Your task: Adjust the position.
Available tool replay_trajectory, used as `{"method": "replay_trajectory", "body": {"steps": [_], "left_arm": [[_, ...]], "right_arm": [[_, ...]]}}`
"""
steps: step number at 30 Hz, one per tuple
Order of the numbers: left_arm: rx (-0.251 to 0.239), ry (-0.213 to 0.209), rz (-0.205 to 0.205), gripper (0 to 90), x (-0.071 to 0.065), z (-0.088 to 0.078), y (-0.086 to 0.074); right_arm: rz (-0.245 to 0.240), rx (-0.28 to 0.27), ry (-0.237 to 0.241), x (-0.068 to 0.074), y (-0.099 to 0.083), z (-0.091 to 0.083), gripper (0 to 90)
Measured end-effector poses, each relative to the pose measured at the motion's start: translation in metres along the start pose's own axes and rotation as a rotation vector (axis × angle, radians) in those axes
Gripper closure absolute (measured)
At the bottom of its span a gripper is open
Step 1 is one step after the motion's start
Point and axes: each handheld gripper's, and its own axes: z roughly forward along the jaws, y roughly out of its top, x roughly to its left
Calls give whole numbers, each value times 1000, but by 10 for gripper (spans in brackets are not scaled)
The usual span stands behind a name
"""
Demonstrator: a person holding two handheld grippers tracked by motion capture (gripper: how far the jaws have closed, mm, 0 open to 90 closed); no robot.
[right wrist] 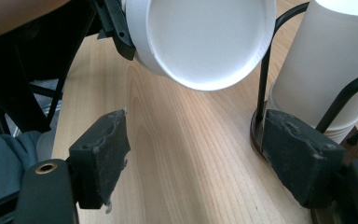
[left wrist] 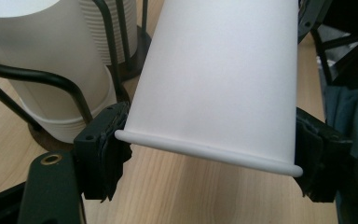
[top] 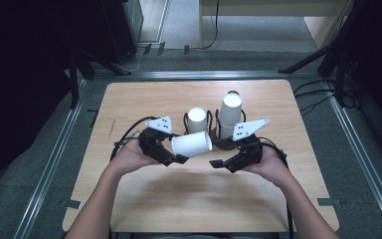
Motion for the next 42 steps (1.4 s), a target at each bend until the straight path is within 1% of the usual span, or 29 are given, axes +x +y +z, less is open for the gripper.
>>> {"method": "replay_trajectory", "body": {"steps": [4,5,7,8,10,13,14,16,21,23,26,27,31,33,36,38,42], "left_arm": [[21,-6,3,228,1,1,1],[33,-12,3,228,2,1,1],[57,-3,3,229,2,3,2],[77,-10,7,228,3,4,2],[97,-10,7,229,3,5,2],[144,-12,16,228,1,9,3],[162,-7,24,229,0,10,3],[189,-4,23,228,0,13,3],[233,0,28,229,-1,20,4],[257,3,36,228,-1,24,4],[287,5,34,228,-3,29,4],[299,9,43,228,-3,31,4],[349,1,38,228,-4,38,4],[364,0,32,228,-5,40,5],[389,5,42,228,-5,43,6],[394,-1,42,228,-5,43,8],[428,-2,56,228,-4,43,13]], "right_arm": [[-7,8,-8,1,0,1,235],[-8,12,-8,1,0,1,235],[-14,17,-13,1,-1,2,235],[-17,17,-14,1,-1,2,234],[-24,20,-21,1,-1,2,235],[-28,28,-22,1,-2,2,235],[-29,29,-23,1,-2,2,235],[-30,29,-25,1,-2,2,235],[-34,38,-30,1,-3,4,235],[-36,43,-29,2,-3,5,235],[-37,46,-26,2,-3,6,235],[-41,48,-26,2,-3,7,235],[-43,55,-26,3,-3,8,235],[-46,54,-26,3,-3,8,235],[-46,57,-20,3,-3,10,235],[-49,60,-17,4,-3,12,235],[-54,75,-9,4,-3,16,235]]}}
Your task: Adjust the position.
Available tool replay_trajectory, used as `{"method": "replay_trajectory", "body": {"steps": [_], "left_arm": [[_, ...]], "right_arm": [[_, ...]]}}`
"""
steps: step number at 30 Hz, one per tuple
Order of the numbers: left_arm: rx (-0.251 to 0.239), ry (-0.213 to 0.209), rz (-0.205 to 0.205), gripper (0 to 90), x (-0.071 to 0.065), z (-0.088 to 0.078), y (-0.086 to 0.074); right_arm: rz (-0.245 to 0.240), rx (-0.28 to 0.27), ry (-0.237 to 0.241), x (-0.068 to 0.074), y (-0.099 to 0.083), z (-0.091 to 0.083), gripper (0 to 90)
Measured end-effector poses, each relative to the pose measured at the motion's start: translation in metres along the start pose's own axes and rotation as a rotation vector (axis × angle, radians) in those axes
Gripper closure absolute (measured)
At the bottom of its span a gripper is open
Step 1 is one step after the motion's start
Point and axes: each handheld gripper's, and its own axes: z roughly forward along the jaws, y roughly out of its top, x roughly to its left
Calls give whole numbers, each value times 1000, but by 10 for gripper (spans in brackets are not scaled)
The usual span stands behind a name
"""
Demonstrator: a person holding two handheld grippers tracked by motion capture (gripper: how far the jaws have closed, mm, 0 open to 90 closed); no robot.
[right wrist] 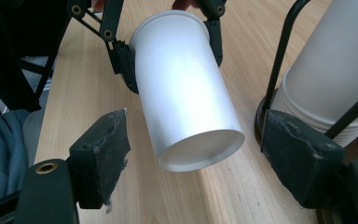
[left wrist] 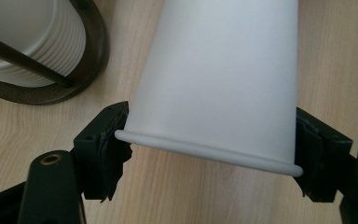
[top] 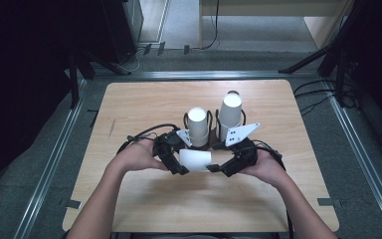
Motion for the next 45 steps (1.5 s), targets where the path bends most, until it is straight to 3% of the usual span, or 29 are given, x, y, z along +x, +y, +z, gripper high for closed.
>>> {"method": "replay_trajectory", "body": {"steps": [12,21,32,35,38,45], "left_arm": [[-7,-4,29,228,-3,-2,9],[-48,-62,52,228,-8,-2,10],[-56,-76,64,227,-10,0,9],[-56,-68,81,224,-10,-1,9],[-83,-26,104,206,-11,-1,8],[-149,-24,73,119,-9,-7,6]], "right_arm": [[-9,18,8,2,1,10,235],[-35,62,27,6,1,23,243],[-65,79,57,11,2,28,315],[-71,80,60,11,2,27,320],[-79,81,38,12,3,27,318],[-66,55,34,10,3,20,317]]}}
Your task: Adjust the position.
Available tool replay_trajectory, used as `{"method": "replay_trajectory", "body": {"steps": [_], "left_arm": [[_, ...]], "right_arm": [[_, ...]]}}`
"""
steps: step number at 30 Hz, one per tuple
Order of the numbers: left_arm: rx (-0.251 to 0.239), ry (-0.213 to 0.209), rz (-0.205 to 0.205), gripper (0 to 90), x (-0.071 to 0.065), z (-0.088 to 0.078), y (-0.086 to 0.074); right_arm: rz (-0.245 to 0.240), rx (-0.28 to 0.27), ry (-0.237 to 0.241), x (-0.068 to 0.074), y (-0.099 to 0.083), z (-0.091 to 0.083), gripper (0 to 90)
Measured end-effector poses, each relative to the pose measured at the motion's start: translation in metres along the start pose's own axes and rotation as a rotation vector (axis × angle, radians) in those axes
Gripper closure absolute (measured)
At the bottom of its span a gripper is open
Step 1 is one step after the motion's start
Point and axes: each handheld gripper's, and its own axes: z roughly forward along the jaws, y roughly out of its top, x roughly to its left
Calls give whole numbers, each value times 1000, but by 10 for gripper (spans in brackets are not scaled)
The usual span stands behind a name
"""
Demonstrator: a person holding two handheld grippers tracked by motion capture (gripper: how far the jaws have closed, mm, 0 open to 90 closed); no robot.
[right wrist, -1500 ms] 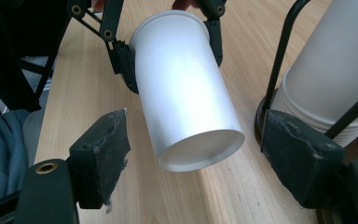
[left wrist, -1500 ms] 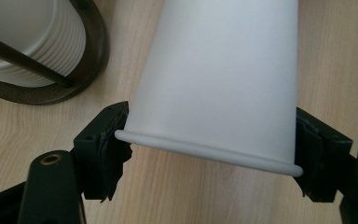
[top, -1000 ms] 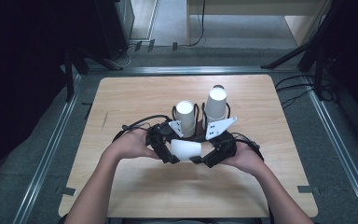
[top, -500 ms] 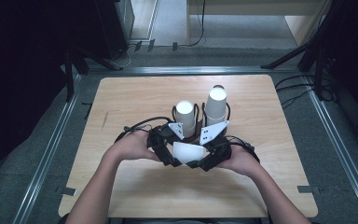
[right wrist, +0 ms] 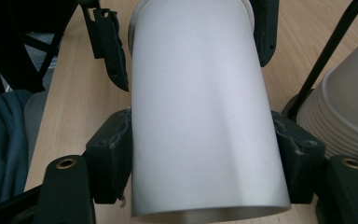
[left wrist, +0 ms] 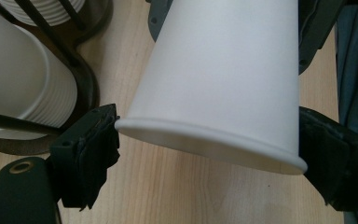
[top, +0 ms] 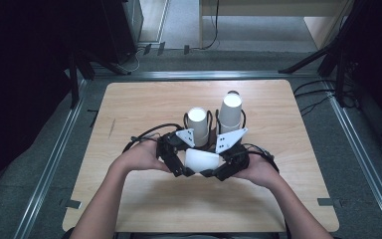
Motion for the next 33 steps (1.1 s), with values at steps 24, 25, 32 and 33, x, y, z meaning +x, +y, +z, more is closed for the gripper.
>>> {"method": "replay_trajectory", "body": {"steps": [24,25,32,33], "left_arm": [[-207,-37,-103,97,3,-7,-25],[-224,-45,-108,98,3,-6,-27],[-289,-69,-145,99,5,-3,-32],[-303,-78,-146,99,5,-3,-32]], "right_arm": [[19,-77,-4,-5,-1,-21,314],[21,-80,-3,-5,-2,-22,313],[19,-82,6,-5,-2,-22,313],[15,-83,8,-5,-2,-22,313]]}}
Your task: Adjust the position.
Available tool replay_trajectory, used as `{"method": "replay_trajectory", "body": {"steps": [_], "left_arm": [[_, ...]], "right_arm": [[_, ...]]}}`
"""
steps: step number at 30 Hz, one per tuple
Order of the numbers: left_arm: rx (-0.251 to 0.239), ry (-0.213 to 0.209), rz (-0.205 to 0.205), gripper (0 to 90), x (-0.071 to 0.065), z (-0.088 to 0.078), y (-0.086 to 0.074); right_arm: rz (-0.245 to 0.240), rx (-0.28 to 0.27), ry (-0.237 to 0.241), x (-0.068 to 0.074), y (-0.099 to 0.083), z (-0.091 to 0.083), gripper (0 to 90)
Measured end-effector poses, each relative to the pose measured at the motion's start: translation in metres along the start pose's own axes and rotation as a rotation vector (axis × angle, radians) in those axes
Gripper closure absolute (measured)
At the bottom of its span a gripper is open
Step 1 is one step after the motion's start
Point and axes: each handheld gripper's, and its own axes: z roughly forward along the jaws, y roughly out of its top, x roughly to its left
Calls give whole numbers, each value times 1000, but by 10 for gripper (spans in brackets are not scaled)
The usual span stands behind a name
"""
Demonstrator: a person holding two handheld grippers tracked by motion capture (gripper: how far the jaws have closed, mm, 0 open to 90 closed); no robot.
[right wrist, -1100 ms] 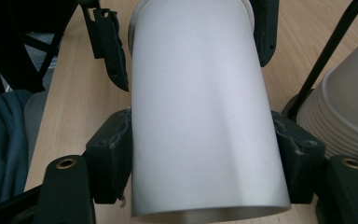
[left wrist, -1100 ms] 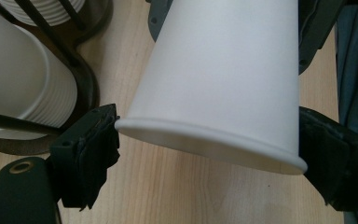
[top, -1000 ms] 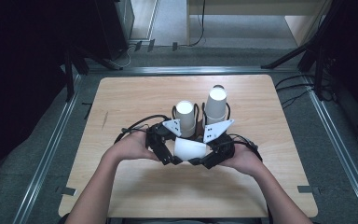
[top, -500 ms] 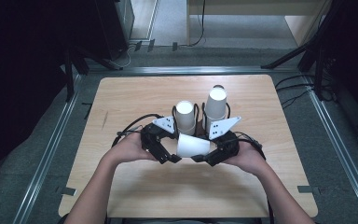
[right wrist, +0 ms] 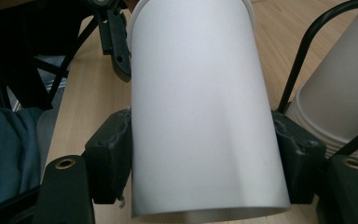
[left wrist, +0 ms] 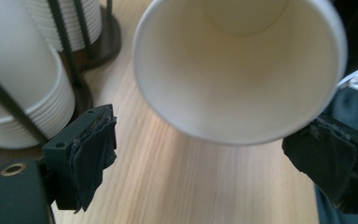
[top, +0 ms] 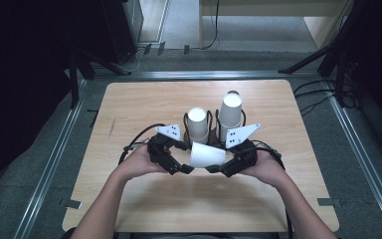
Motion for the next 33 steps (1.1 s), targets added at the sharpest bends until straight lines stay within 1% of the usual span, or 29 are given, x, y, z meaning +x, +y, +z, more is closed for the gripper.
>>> {"method": "replay_trajectory", "body": {"steps": [4,8,12,16,19,21,24,30,33], "left_arm": [[-30,-32,-4,103,-1,2,1],[-41,-42,13,126,-4,4,2],[-55,-49,14,140,-4,4,3],[-74,-76,15,151,-4,3,3],[-83,-82,16,161,-4,3,3],[-84,-82,17,184,-4,3,3],[-82,-85,20,194,-3,3,3],[-82,-74,28,219,-4,2,4],[-83,-77,24,229,-4,2,4]], "right_arm": [[-1,3,8,1,0,2,313],[-6,4,16,2,0,3,312],[-10,3,26,2,0,4,312],[-10,-3,40,3,1,6,312],[-6,-10,50,4,2,7,311],[-10,-8,56,4,2,8,311],[-9,-4,56,4,2,9,312],[-8,-4,55,3,2,9,318],[-5,-5,57,3,2,8,320]]}}
